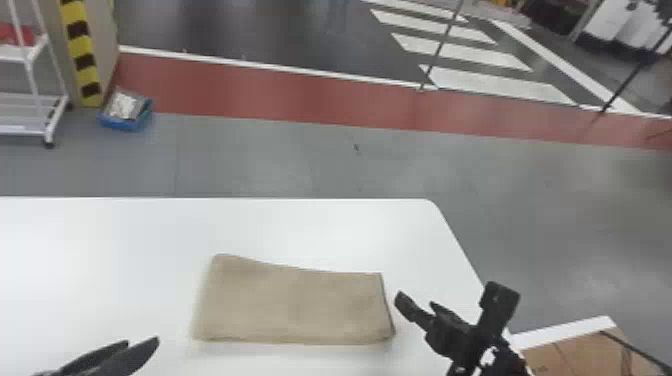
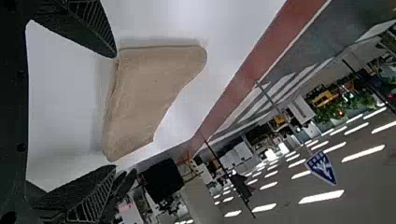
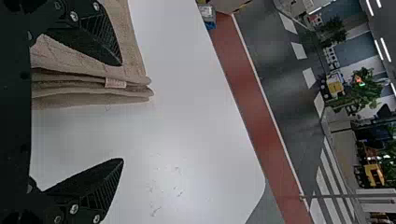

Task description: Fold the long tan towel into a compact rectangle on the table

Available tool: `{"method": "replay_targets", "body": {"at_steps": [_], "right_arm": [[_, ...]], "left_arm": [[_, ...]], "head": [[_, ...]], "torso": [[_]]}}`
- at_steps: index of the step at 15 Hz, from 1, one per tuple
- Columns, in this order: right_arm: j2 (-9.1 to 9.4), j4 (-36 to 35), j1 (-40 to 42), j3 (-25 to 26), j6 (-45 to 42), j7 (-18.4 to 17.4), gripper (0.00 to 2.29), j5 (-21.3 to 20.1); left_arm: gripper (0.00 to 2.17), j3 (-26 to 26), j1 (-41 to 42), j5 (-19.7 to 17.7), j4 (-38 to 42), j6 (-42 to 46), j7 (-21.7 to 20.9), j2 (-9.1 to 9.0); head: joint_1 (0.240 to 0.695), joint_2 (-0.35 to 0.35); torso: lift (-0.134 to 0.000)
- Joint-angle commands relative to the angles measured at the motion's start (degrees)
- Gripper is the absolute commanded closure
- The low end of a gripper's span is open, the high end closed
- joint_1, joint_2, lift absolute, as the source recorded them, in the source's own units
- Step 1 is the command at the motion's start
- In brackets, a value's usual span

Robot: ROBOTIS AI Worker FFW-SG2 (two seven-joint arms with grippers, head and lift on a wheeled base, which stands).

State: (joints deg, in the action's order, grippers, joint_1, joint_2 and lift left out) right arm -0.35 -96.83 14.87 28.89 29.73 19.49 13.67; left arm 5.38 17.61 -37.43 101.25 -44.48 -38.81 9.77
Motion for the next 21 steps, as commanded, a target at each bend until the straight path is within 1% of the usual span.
{"method": "replay_targets", "body": {"at_steps": [1, 3, 4, 5, 6, 7, 8, 9, 10, 12, 14, 18, 21], "right_arm": [[0.4, 0.77, -0.02, 1.26, -0.41, 0.29, 0.22, -0.13], [0.4, 1.03, -0.02, 2.58, -2.35, 1.7, 0.47, 0.4], [0.4, 1.03, -0.02, 3.02, -2.52, 1.96, 0.55, 0.66], [0.4, 1.03, -0.02, 3.28, -2.7, 2.05, 0.59, 1.01], [0.4, 1.03, -0.28, 3.46, -3.93, 2.05, 0.67, 1.01], [0.4, 1.56, -0.54, 3.46, -3.93, 2.22, 1.13, 0.92], [0.4, 2.17, -1.07, 3.63, -3.93, 2.22, 1.65, 0.57], [0.4, 3.31, -1.95, 3.54, -5.51, 2.31, 1.93, -0.66], [0.4, 4.54, -2.83, 3.28, -6.92, 2.31, 1.98, -2.42], [0.4, 7.97, -4.85, 2.4, -10.96, 2.31, 1.98, -7.07], [0.4, 10.35, -6.08, 1.17, -14.48, 1.96, 1.98, -10.33], [0.4, 16.23, -9.51, 1.17, -16.94, 1.26, 1.98, -14.63], [0.4, 19.05, -12.23, 0.56, -16.23, 1.17, 1.98, -18.32]], "left_arm": [[0.06, -4.15, -0.12, 4.91, -0.53, 9.18, 0.75, -0.01], [0.09, -5.99, -0.47, 5.52, -0.97, 12.17, 0.84, -0.01], [0.09, -6.87, -0.47, 6.05, -1.14, 13.75, 1.01, -0.01], [0.09, -8.28, -0.47, 7.28, -1.23, 15.51, 1.37, -0.01], [0.09, -10.56, -0.47, 9.92, -1.32, 18.5, 2.6, -0.01], [0.09, -12.32, -0.47, 11.85, -1.5, 21.31, 2.86, -0.01], [0.09, -13.99, -0.56, 12.82, -1.85, 23.25, 3.3, -0.01], [0.09, -15.13, -1.09, 12.82, -2.29, 23.95, 3.83, -0.01], [0.09, -15.93, -1.62, 12.82, -2.81, 23.95, 3.83, -0.01], [0.09, -16.98, -2.67, 13.52, -3.96, 24.3, 3.83, -0.1], [0.09, -17.86, -3.55, 13.78, -5.1, 24.83, 3.83, -0.1], [0.08, -17.68, -4.34, 13.78, -6.15, 26.58, 3.74, -0.01], [0.08, -17.24, -5.13, 13.52, -6.95, 26.76, 3.74, -0.01]], "head": [[0.695, -0.35], [0.695, -0.35], [0.695, -0.35], [0.695, -0.35], [0.695, -0.35], [0.695, -0.35], [0.695, -0.35], [0.695, -0.35], [0.695, -0.35], [0.695, -0.35], [0.695, -0.35], [0.695, -0.35], [0.695, -0.35]], "torso": [[0.0], [0.0], [0.0], [0.0], [0.0], [0.0], [0.0], [0.0], [0.0], [0.0], [0.0], [0.0], [0.0]]}}
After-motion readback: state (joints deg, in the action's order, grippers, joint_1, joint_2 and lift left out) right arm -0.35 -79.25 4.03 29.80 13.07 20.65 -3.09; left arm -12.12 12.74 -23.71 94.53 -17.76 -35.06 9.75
